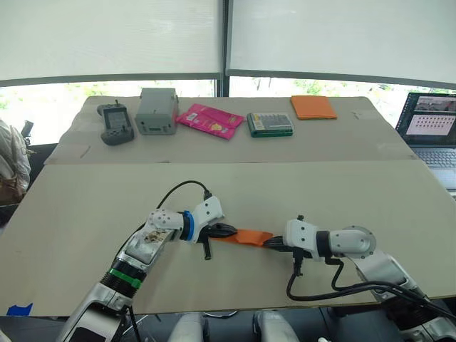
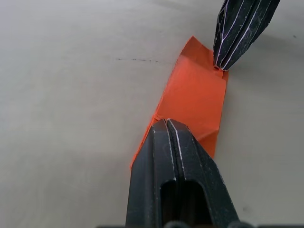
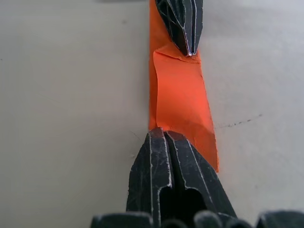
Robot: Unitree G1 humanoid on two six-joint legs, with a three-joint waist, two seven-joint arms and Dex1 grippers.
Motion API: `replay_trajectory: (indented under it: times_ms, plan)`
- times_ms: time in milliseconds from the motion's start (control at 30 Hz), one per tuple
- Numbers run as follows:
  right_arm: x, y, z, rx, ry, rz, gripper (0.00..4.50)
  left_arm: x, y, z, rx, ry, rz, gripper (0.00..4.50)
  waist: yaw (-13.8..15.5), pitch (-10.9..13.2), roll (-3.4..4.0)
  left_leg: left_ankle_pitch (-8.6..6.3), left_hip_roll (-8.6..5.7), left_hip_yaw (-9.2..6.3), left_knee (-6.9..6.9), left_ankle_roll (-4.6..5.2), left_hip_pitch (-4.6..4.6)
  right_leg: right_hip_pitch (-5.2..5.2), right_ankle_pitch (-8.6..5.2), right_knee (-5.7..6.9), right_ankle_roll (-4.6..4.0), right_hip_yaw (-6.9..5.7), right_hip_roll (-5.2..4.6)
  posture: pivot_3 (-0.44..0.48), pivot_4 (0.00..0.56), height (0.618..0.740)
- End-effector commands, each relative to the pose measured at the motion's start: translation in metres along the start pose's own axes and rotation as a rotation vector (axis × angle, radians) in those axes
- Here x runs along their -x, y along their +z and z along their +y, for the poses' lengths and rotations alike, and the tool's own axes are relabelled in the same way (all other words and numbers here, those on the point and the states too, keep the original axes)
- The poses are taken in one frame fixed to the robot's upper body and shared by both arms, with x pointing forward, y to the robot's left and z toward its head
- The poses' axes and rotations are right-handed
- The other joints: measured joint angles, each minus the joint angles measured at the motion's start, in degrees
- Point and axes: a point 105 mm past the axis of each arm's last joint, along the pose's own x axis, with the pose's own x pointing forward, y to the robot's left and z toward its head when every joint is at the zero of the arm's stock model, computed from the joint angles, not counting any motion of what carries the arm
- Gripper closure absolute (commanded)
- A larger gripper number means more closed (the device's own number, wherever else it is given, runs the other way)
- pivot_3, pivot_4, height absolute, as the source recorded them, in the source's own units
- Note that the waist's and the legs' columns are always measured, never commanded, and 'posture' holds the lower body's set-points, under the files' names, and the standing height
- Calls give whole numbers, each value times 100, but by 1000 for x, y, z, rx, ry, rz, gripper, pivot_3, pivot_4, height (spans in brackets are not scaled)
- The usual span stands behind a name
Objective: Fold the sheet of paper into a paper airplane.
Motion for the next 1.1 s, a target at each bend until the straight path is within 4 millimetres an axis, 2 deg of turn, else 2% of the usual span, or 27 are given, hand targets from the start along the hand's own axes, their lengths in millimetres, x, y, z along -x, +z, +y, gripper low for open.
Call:
replay_trajectory:
  times_ms: [33,100,200,300,433,567,600,733,833,933,1100]
  plan:
    - [15,17,-8,-34,-19,-62,2969,-5,-13,-7,29,-15,38,4500,14,0,0,0,-1,0,0,0,-5,-3,0,0,0,0,-1,0,150,740]
    - [21,28,-18,-30,-69,-101,2246,-5,-15,-9,38,-19,39,4500,15,0,1,0,0,-1,-1,0,-9,-8,1,0,1,0,0,0,150,740]
    - [23,46,-26,-131,-130,-194,1262,-4,-17,-10,44,-19,40,4500,14,0,1,0,3,-3,-2,0,-9,-8,1,1,1,-2,1,0,150,740]
    - [13,47,-25,-206,-162,-197,1262,-5,-17,-12,48,-22,37,4500,10,0,1,0,6,-6,-2,0,-7,-7,1,4,0,-2,2,0,150,740]
    - [-3,33,-25,-259,-235,-121,2722,-5,-17,-13,51,-25,36,4500,8,-1,2,0,4,-4,-2,0,-11,-11,1,4,0,-2,0,0,150,740]
    - [-23,13,-11,-310,-253,-71,4210,-5,-18,-14,54,-25,36,4500,10,-1,3,0,0,-5,-2,0,-14,-13,1,3,0,-3,-1,0,150,740]
    - [-26,13,-8,-332,-252,-88,4464,-5,-19,-15,52,-32,42,4500,15,-1,2,0,-1,-5,-2,0,-14,-13,0,3,1,-3,-1,0,150,740]
    - [-35,17,-2,-358,-248,-126,4490,-4,-22,-15,43,-40,58,4500,-15,-3,4,0,-2,-2,-1,0,-10,-9,0,2,1,-1,-2,0,150,740]
    - [-35,2,0,-382,-295,-73,4490,-3,-15,-9,55,-24,28,4500,-25,-4,5,0,1,-3,-1,0,-4,-5,0,4,2,-2,1,0,150,740]
    - [-23,-20,-6,-410,-389,9,4490,-4,-13,-9,49,-27,28,4500,-17,-6,6,0,0,-5,-2,0,-1,-2,-1,5,2,-3,1,0,150,740]
    - [4,-45,-7,-445,-476,74,4490,-5,-15,-11,49,-30,31,4500,19,-13,5,0,-6,-4,0,0,1,5,-1,0,3,-2,-4,0,150,740]
